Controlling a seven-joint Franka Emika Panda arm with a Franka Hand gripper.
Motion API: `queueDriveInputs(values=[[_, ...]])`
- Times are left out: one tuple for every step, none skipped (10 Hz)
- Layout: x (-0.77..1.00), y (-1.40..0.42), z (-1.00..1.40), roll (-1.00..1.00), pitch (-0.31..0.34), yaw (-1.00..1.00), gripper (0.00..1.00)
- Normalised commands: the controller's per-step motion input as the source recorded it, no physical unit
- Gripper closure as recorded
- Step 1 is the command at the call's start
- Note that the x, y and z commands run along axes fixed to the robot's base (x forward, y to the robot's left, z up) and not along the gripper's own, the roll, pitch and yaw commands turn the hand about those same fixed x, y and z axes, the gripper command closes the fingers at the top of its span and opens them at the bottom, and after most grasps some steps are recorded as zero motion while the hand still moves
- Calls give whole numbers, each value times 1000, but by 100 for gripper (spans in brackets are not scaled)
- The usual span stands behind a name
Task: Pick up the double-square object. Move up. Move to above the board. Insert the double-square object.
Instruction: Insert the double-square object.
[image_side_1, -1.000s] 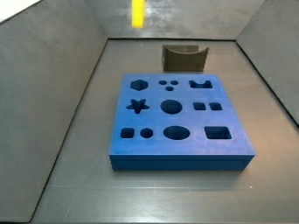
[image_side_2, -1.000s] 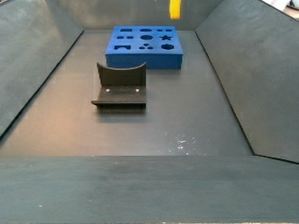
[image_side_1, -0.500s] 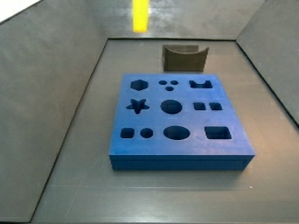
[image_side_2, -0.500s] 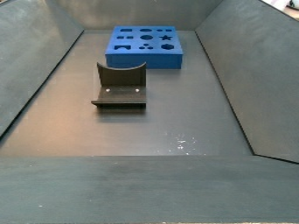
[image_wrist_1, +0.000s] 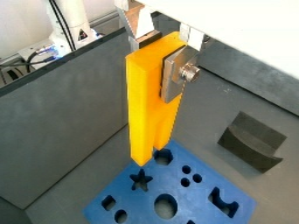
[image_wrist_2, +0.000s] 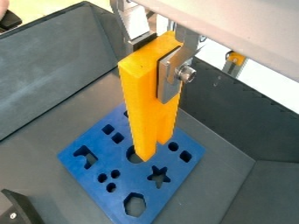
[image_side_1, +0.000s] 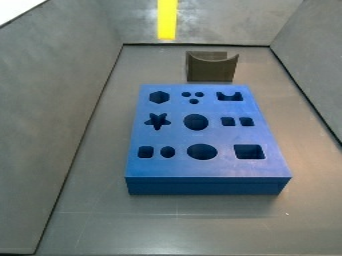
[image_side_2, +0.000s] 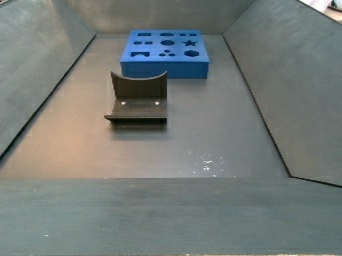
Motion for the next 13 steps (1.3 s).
queueDriveInputs(values=[[991,0,-154,0,0,49,100],[994,0,-169,0,-6,69,100],[1000,0,-186,0,0,91,100],[1000,0,-137,0,-9,83,100],[1000,0,-134,0,-24,77,100],[1000,0,-171,0,-16,80,100],[1000,0,-280,-10,0,111,100],[1000,0,-386,0,3,149,100],[1000,0,-506,0,66,143,100],[1000,0,-489,0,67,137,100],[1000,0,-394,0,44,157,100],[1000,0,-334,0,27,163,100],[1000,0,-280,0,13,163,100]])
